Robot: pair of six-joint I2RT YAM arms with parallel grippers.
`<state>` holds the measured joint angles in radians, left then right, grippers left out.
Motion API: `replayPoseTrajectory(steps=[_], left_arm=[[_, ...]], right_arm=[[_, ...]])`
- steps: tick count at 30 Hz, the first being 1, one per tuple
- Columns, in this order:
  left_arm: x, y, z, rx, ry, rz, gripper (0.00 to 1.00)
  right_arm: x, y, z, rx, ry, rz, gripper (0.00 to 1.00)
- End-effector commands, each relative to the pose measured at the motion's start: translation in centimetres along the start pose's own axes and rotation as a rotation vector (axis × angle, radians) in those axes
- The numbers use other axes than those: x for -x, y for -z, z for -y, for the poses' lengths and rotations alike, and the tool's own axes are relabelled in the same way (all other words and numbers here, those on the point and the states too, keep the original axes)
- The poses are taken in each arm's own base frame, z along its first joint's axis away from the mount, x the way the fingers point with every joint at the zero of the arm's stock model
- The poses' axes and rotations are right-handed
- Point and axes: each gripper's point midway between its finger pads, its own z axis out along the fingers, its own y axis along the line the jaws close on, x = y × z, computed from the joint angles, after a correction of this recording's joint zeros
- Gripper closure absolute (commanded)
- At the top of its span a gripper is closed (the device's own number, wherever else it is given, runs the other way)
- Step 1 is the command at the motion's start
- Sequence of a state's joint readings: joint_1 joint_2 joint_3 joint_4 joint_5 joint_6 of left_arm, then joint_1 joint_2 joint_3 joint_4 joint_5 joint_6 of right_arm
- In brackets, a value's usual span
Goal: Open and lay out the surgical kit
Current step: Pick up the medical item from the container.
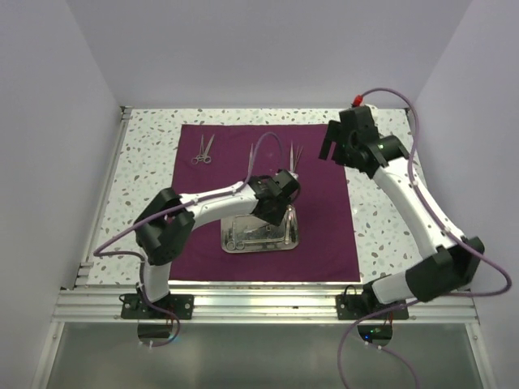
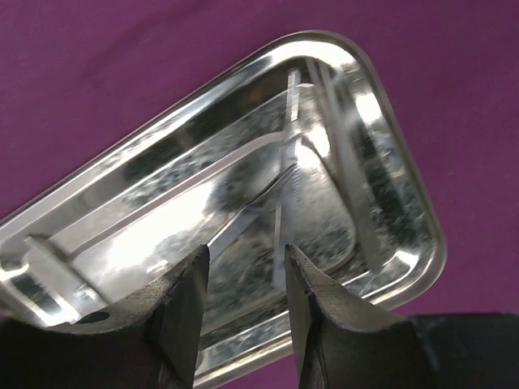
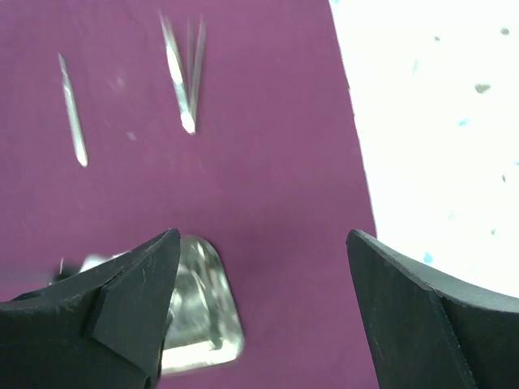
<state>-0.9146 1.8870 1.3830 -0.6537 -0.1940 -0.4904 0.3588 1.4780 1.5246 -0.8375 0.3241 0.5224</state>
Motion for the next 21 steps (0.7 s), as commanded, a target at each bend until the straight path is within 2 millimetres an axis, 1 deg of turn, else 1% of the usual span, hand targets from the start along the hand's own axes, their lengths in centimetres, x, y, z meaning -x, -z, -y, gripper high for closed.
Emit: replayPoseTrajectory(steps=[1, 2, 3, 4, 5, 6, 7, 8, 9, 15, 19, 21], left_arm=[[4.1, 0.5, 3.9, -0.057, 0.057, 0.121, 0.54], [4.0, -0.2, 4.4, -0.055, 0.053, 0.112, 0.54], [4.1, -0.3, 4.8, -0.055, 0.051, 0.115, 0.54], [4.6, -0.1, 5.6, -0.061, 0.050, 0.129, 0.54], [4.4, -0.6, 5.8, -0.052, 0.045, 0.119, 0.54], [4.4, -0.7, 5.9, -0.046, 0.047, 0.119, 0.54], [4.7, -0.6, 6.2, -0.046, 0.050, 0.126, 0.54], [4.4, -1.0, 6.2, -0.039, 0.051, 0.118, 0.54], [4.3, -1.2, 6.1, -0.035, 0.062, 0.114, 0.54], [3.4, -2.6, 6.2, -0.009, 0.078, 0.097, 0.57], [2.9, -3.5, 5.8, 0.027, 0.091, 0.090, 0.60], [2.6, -4.2, 5.8, 0.037, 0.094, 0.083, 0.64]], right_arm=[[-4.1, 0.3, 2.6, -0.057, 0.030, -0.085, 0.13], [-5.4, 0.3, 3.4, -0.069, 0.047, -0.110, 0.13], [-5.6, 1.3, 3.9, -0.064, 0.046, -0.100, 0.13], [-6.0, 1.6, 4.4, -0.073, 0.050, -0.101, 0.13], [-6.9, 1.6, 5.0, -0.085, 0.059, -0.118, 0.13], [-7.1, 2.2, 5.4, -0.084, 0.060, -0.111, 0.13], [-7.3, 2.4, 5.7, -0.088, 0.061, -0.111, 0.13], [-7.8, 2.5, 6.1, -0.099, 0.070, -0.118, 0.13], [-7.9, 2.9, 6.4, -0.102, 0.073, -0.116, 0.13], [-7.9, 4.0, 7.9, -0.137, 0.111, -0.102, 0.12], [-8.1, 4.4, 8.1, -0.138, 0.117, -0.110, 0.12], [-8.3, 4.4, 7.9, -0.128, 0.112, -0.118, 0.12]])
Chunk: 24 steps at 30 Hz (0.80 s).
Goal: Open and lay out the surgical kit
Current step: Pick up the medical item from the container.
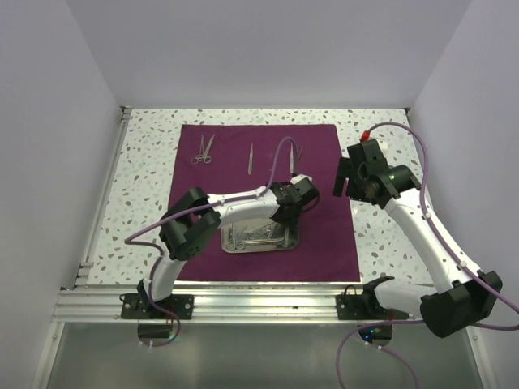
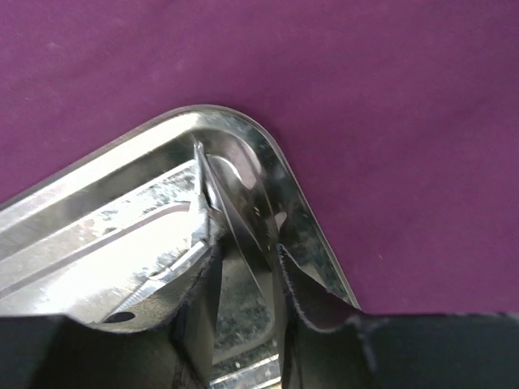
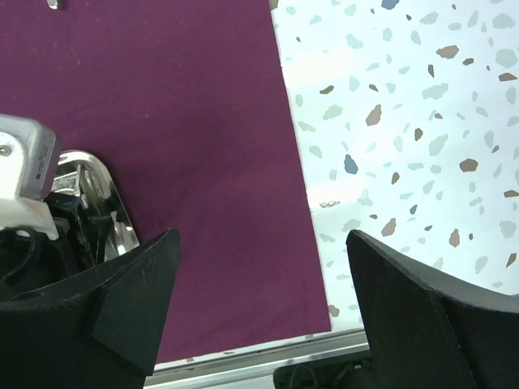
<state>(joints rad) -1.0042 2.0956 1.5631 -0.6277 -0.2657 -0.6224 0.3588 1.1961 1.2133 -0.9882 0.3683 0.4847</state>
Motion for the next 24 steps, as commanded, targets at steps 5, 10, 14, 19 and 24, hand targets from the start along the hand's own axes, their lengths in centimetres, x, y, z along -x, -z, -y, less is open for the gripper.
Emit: replayPoseTrajectory(steps=[5, 10, 14, 19, 24], left_arm=[[0.8, -1.6, 0.8, 0.013, 0.036, 0.042, 0.69], [0.3, -2.0, 0.8, 0.015, 0.026, 0.026, 0.91], [2.3, 1.4, 0.1, 0.035, 0.036, 0.067, 1.00], [7.1, 6.4, -2.9, 0.091, 0.065, 0.143, 1.00], [12.6, 8.7, -8.4, 0.120, 0.132, 0.225, 1.00]], right_arm=[[0.2, 0.5, 0.5, -0.017, 0.022, -0.003, 0.12], [0.3, 0.4, 0.3, -0.011, 0.020, -0.007, 0.12], [0.7, 0.6, 0.3, -0.017, 0.019, 0.004, 0.12], [0.8, 0.5, 0.3, -0.021, 0.010, 0.008, 0.12], [1.2, 0.7, 0.3, -0.027, 0.001, 0.015, 0.12]])
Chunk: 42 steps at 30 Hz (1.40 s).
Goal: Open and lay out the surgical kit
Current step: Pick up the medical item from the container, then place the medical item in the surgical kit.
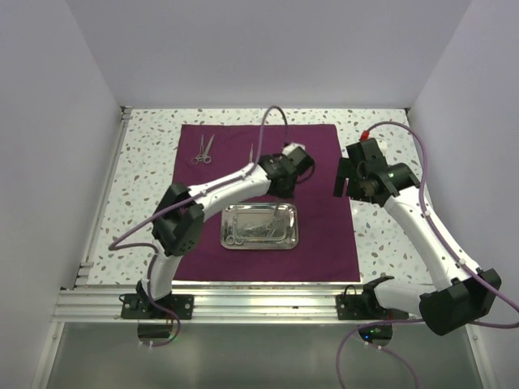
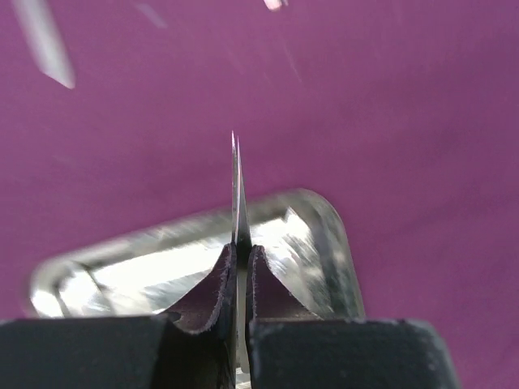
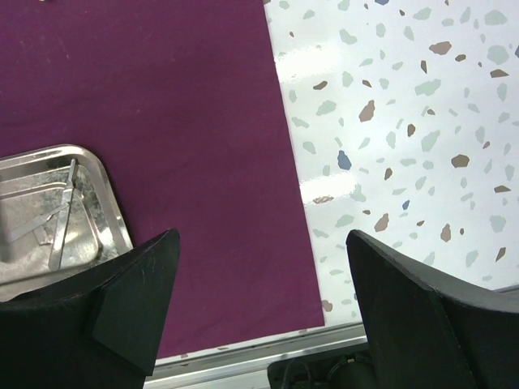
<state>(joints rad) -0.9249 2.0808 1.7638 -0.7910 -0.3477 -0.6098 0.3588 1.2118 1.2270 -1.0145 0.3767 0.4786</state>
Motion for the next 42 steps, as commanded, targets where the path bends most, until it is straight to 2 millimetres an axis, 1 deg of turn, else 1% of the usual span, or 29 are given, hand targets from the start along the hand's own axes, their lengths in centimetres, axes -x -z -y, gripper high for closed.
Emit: replayPoseTrajectory(steps=[1, 2, 3, 4, 5, 6, 7, 8, 9, 10, 11, 12, 13, 15, 16, 18, 19, 24, 25, 26, 27, 28, 30, 32, 33, 34, 38, 41, 42], left_arm=[[8.1, 4.3, -5.7, 0.038, 0.075, 0.162, 1.00], [8.7, 3.5, -6.7, 0.055, 0.076, 0.161, 1.00], [9.8, 2.8, -8.8, 0.085, 0.081, 0.166, 1.00], [11.4, 2.7, -9.5, 0.084, 0.093, 0.197, 1.00], [11.8, 1.4, -10.2, 0.098, 0.088, 0.191, 1.00], [12.8, 0.7, -11.9, 0.116, 0.089, 0.198, 1.00], [14.6, 0.6, -12.2, 0.106, 0.099, 0.238, 1.00], [14.8, -1.0, -12.8, 0.118, 0.097, 0.228, 1.00], [15.6, -1.9, -14.2, 0.131, 0.101, 0.232, 1.00], [16.5, -3.3, -14.2, 0.120, 0.107, 0.240, 1.00], [16.9, -4.1, -14.7, 0.126, 0.114, 0.240, 1.00], [18.4, -4.2, -15.5, 0.116, 0.134, 0.266, 1.00], [17.9, -6.3, -15.6, 0.114, 0.134, 0.243, 1.00], [18.8, -7.3, -16.6, 0.110, 0.156, 0.257, 1.00], [18.7, -8.5, -16.8, 0.110, 0.159, 0.253, 1.00], [19.0, -9.3, -17.5, 0.106, 0.172, 0.262, 0.95], [19.1, -9.8, -17.7, 0.102, 0.172, 0.269, 0.95], [19.4, -9.9, -19.6, 0.113, 0.181, 0.272, 1.00], [19.9, -9.0, -19.7, 0.102, 0.185, 0.288, 1.00], [19.9, -8.7, -19.7, 0.098, 0.184, 0.292, 1.00], [19.1, -9.0, -19.5, 0.088, 0.182, 0.272, 1.00], [19.6, -8.1, -19.2, 0.071, 0.189, 0.292, 1.00], [18.6, -8.1, -18.5, 0.051, 0.205, 0.271, 1.00], [18.5, -7.4, -17.7, 0.023, 0.237, 0.272, 1.00], [17.9, -7.6, -17.0, -0.003, 0.243, 0.257, 1.00], [18.3, -7.2, -16.4, -0.024, 0.250, 0.273, 1.00], [18.4, -7.6, -12.0, -0.129, 0.294, 0.272, 1.00], [19.1, -8.0, -9.1, -0.217, 0.337, 0.285, 1.00], [19.1, -8.8, -8.4, -0.235, 0.350, 0.284, 1.00]], right_arm=[[1.5, 0.8, 0.0, -0.007, -0.016, 0.037, 0.12], [1.6, 0.8, 0.0, -0.010, -0.015, 0.035, 0.12], [1.5, 0.8, 0.1, -0.015, -0.017, 0.031, 0.12], [1.6, 0.9, 0.1, -0.014, -0.021, 0.029, 0.12], [1.5, 0.9, 0.1, -0.014, -0.018, 0.024, 0.12], [1.4, 1.0, 0.2, -0.019, -0.022, 0.022, 0.12], [1.3, 1.0, 0.2, -0.020, -0.023, 0.019, 0.12], [1.2, 0.9, 0.3, -0.021, -0.026, 0.016, 0.12], [1.1, 1.0, 0.3, -0.023, -0.028, 0.014, 0.12], [1.0, 0.9, 0.3, -0.026, -0.032, 0.010, 0.12], [1.0, 0.9, 0.3, -0.026, -0.035, 0.008, 0.12], [0.9, 0.8, 0.3, -0.029, -0.036, 0.002, 0.12], [0.8, 0.8, 0.3, -0.033, -0.043, -0.003, 0.12], [0.8, 0.7, 0.3, -0.036, -0.046, -0.009, 0.12], [0.8, 0.7, 0.2, -0.039, -0.048, -0.012, 0.12], [0.9, 0.7, 0.3, -0.046, -0.049, -0.011, 0.12], [0.9, 0.6, 0.3, -0.051, -0.046, -0.013, 0.12], [0.8, 0.2, 0.3, -0.063, -0.038, -0.023, 0.12], [0.7, 0.0, 0.2, -0.061, -0.036, -0.027, 0.12], [0.8, -0.2, 0.1, -0.060, -0.038, -0.026, 0.12], [0.6, -0.4, 0.0, -0.057, -0.036, -0.032, 0.12], [0.5, -0.6, -0.1, -0.055, -0.041, -0.039, 0.12], [0.4, -1.0, -0.4, -0.053, -0.040, -0.050, 0.12], [0.5, -1.2, -0.8, -0.045, -0.047, -0.053, 0.12], [0.6, -1.3, -0.8, -0.045, -0.048, -0.051, 0.12], [0.6, -1.3, -1.0, -0.040, -0.048, -0.050, 0.12], [0.5, -1.3, -1.0, -0.040, -0.040, -0.057, 0.12], [0.3, -1.1, -0.6, -0.045, -0.037, -0.053, 0.12], [0.2, -0.9, -0.4, -0.046, -0.035, -0.049, 0.12]])
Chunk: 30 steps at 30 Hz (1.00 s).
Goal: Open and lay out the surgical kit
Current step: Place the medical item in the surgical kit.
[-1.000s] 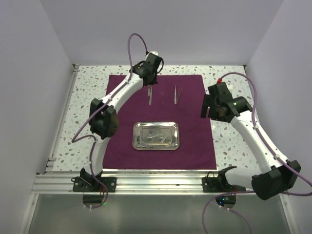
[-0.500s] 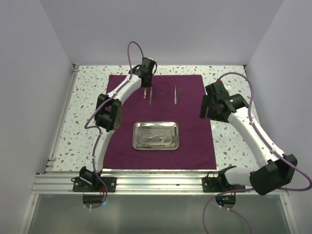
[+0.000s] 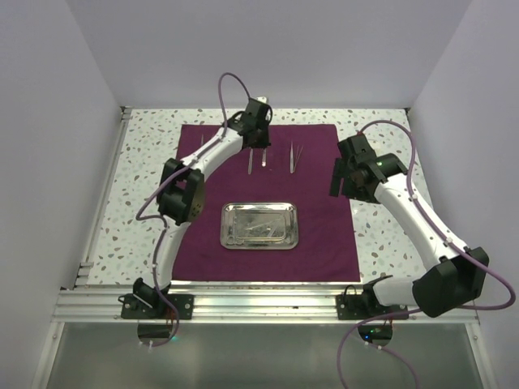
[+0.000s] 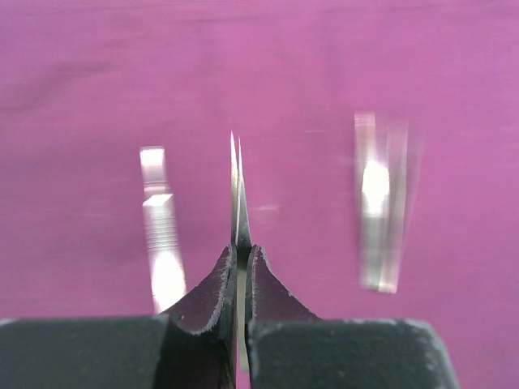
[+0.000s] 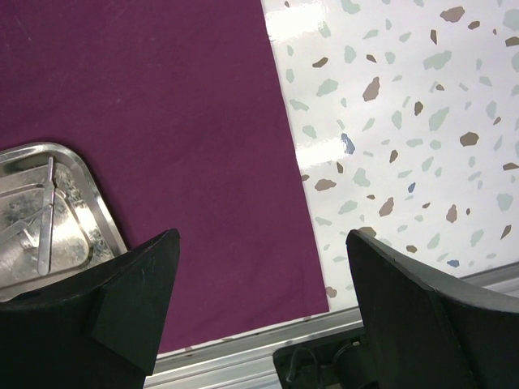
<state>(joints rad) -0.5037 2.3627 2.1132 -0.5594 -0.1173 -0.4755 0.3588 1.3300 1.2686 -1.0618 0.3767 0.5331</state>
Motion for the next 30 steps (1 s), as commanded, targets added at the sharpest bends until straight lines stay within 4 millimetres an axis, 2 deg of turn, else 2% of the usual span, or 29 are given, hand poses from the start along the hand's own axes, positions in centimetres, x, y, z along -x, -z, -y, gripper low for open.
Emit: replayPoseTrajectory(steps=[1, 2, 3, 8, 10, 11, 13, 14, 17, 18, 20, 21, 22, 23, 24, 25, 26, 27, 28, 29, 30], left_arm=[[2.2, 0.0, 5.5, -0.170, 0.105, 0.075, 1.00], [2.6, 0.0, 6.4, -0.193, 0.138, 0.083, 1.00], [2.1, -1.0, 6.8, -0.207, 0.152, 0.077, 1.00], [1.5, -2.2, 10.3, -0.310, 0.203, 0.069, 1.00], [0.8, -2.9, 10.6, -0.306, 0.205, 0.057, 0.80], [0.6, -2.9, 10.9, -0.309, 0.202, 0.063, 0.65], [0.9, -2.7, 11.1, -0.321, 0.206, 0.072, 0.55], [0.8, -2.6, 11.1, -0.324, 0.205, 0.074, 0.46], [2.5, -1.1, 11.4, -0.340, 0.186, 0.115, 0.41], [3.5, 0.3, 11.8, -0.353, 0.177, 0.137, 0.41], [4.4, 1.8, 11.5, -0.343, 0.143, 0.151, 0.41], [5.5, 3.9, 11.8, -0.356, 0.129, 0.173, 0.41], [5.7, 5.0, 11.9, -0.359, 0.110, 0.176, 0.42], [4.5, 5.4, 11.5, -0.346, 0.061, 0.147, 0.43], [5.2, 7.9, 11.7, -0.357, 0.033, 0.165, 0.44], [2.7, 7.9, 11.1, -0.335, -0.034, 0.116, 0.46], [1.3, 8.6, 10.6, -0.318, -0.071, 0.086, 0.47], [1.2, 10.9, 10.4, -0.324, -0.104, 0.092, 0.47], [-0.5, 11.6, 10.5, -0.321, -0.148, 0.065, 0.48], [-4.5, 11.0, 8.5, -0.277, -0.204, -0.015, 0.49], [-5.0, 12.9, 8.2, -0.286, -0.230, -0.007, 0.50]], right_arm=[[0.9, 1.2, 0.5, 0.011, -0.024, 0.056, 0.12], [0.7, 1.4, 0.7, 0.006, -0.022, 0.056, 0.12], [0.8, 1.5, 1.0, -0.002, -0.019, 0.065, 0.12], [0.1, 2.0, 2.1, -0.020, -0.005, 0.069, 0.11], [0.0, 2.2, 2.2, -0.022, 0.000, 0.070, 0.11], [0.0, 2.2, 2.3, -0.021, -0.001, 0.071, 0.11], [0.0, 2.3, 2.2, -0.016, 0.000, 0.070, 0.11], [0.0, 2.3, 2.1, -0.012, 0.001, 0.069, 0.11], [0.1, 2.4, 1.9, -0.002, 0.001, 0.069, 0.11], [0.2, 2.4, 1.9, 0.000, -0.001, 0.070, 0.11], [0.2, 2.3, 1.6, 0.009, -0.004, 0.068, 0.11], [0.2, 2.3, 1.6, 0.012, -0.004, 0.069, 0.11], [0.2, 2.3, 1.4, 0.018, -0.006, 0.070, 0.11], [0.4, 2.3, 1.3, 0.021, -0.010, 0.076, 0.11], [0.4, 2.2, 1.3, 0.025, -0.010, 0.078, 0.11], [0.5, 2.1, 1.1, 0.027, -0.011, 0.081, 0.11], [0.5, 2.1, 1.1, 0.030, -0.012, 0.085, 0.11], [0.6, 2.0, 0.9, 0.038, -0.012, 0.085, 0.11], [0.7, 1.9, 0.8, 0.042, -0.013, 0.088, 0.11], [0.7, 1.9, 0.6, 0.049, -0.013, 0.089, 0.11], [0.6, 1.9, 0.4, 0.057, -0.012, 0.083, 0.11]])
